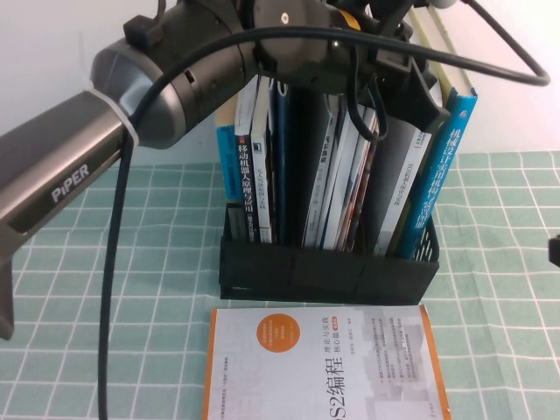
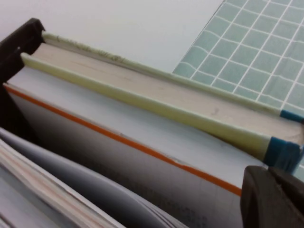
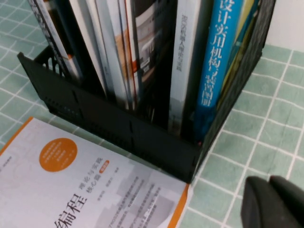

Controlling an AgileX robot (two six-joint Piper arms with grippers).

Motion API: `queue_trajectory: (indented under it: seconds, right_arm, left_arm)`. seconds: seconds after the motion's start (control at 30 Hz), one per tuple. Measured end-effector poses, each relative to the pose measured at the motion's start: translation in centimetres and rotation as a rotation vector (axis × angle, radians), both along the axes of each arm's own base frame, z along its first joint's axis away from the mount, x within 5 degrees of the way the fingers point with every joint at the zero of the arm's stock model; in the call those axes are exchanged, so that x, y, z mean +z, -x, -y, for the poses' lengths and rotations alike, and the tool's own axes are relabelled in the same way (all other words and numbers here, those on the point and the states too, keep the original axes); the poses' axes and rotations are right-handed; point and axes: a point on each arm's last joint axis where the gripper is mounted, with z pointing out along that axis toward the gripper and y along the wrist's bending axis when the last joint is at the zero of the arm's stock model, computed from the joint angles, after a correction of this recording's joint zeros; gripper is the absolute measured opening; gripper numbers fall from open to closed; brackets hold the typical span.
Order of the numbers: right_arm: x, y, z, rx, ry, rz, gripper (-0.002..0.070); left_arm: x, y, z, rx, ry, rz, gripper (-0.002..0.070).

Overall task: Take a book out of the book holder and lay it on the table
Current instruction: Hold the bookshelf

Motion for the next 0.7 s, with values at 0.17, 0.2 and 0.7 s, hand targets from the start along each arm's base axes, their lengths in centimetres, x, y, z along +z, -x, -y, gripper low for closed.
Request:
queue_trajectory:
  seconds: [0.17,0.2,0.7]
  right_arm:
    - [-0.4,-1.3,-0.5,0.045,-0.021,0.052,0.0103]
    - [-0.3,-1.4,-0.6,0.050,-0.027,0.063,0.0118]
    - [-0.4,-1.9,-0.8,0.071,-0.035,0.091,0.0164]
  left_arm:
    - [0.1,-0.1,-0.5,0.044,-0.040,0.004,-0.0003]
    - [0.1,-0.1,-0.5,0.044,-0.042,0.005,-0.0003]
    - [0.8,0.7,1.4,-0.051,0.042,0.042,-0.0003]
